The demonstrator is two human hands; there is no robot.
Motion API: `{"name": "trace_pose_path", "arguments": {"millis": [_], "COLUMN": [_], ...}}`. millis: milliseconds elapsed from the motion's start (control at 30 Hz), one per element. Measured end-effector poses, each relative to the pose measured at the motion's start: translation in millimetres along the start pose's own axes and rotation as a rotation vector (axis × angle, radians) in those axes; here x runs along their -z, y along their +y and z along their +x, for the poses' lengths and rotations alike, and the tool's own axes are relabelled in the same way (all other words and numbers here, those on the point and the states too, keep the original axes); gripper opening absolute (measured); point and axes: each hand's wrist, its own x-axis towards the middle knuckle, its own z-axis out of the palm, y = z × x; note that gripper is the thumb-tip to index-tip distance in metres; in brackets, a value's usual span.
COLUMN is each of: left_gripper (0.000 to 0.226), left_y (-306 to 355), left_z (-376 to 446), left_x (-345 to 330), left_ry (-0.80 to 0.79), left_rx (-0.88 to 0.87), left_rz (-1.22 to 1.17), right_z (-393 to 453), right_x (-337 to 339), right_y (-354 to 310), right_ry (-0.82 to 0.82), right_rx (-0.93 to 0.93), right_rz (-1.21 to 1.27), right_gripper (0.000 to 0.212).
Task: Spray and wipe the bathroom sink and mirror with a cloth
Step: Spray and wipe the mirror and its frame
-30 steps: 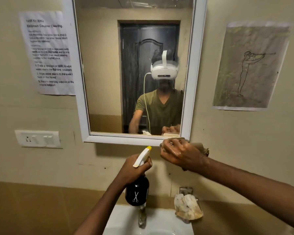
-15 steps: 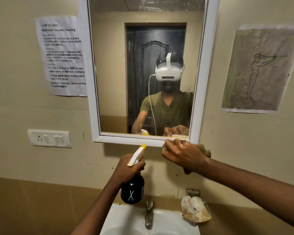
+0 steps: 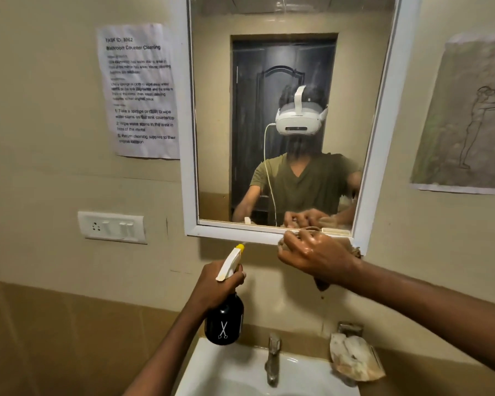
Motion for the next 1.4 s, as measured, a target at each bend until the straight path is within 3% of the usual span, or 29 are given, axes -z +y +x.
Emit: {"name": "trace_pose_path", "arguments": {"millis": [100,200,300,367,567,700,800,900,1000,1133,1400], "left_gripper": [0.013,0.016,0.020,0.024,0.024,0.025,0.019,0.014,0.012,0.016,0.011], "left_y": [-1,-4,-9,-8,-13,-15,-17,-16,-13,-19,-23], "left_z": [-4,-5,-3,0,-12,-10,-5,-1,5,3,0], "left_x": [8,20,25,26,36,50,66,67,71,79,101], "left_ry": [-0.019,-0.008,0.046,0.079,0.037,0.111,0.124,0.099,0.175,0.133,0.138], "left_rx": [-0.016,-0.031,0.014,0.040,0.007,0.044,0.052,0.040,0.081,0.052,0.029], "left_rz": [-0.016,-0.017,-0.009,-0.021,-0.009,-0.002,-0.016,0.015,0.037,0.041,0.053], "right_z": [23,74,83,65,39,97,141,127,98,85,109], "right_x": [2,-2,-2,-3,0,1,1,-6,-8,-8,-12], "right_y": [-9,-28,-29,-17,-20,-36,-53,-47,-30,-29,-49], "right_ry": [0.006,0.068,0.065,0.045,0.004,0.022,0.037,0.018,0.024,0.125,0.156], "right_rx": [0.006,0.021,0.017,0.023,-0.013,-0.002,0.001,0.024,0.026,0.015,0.032], "right_rz": [0.012,0.035,0.074,0.078,0.109,0.062,0.114,0.157,0.168,0.127,0.104], "right_gripper": [0.038,0.017,0.026,0.019,0.023,0.018,0.034,0.034,0.024,0.014,0.023]}}
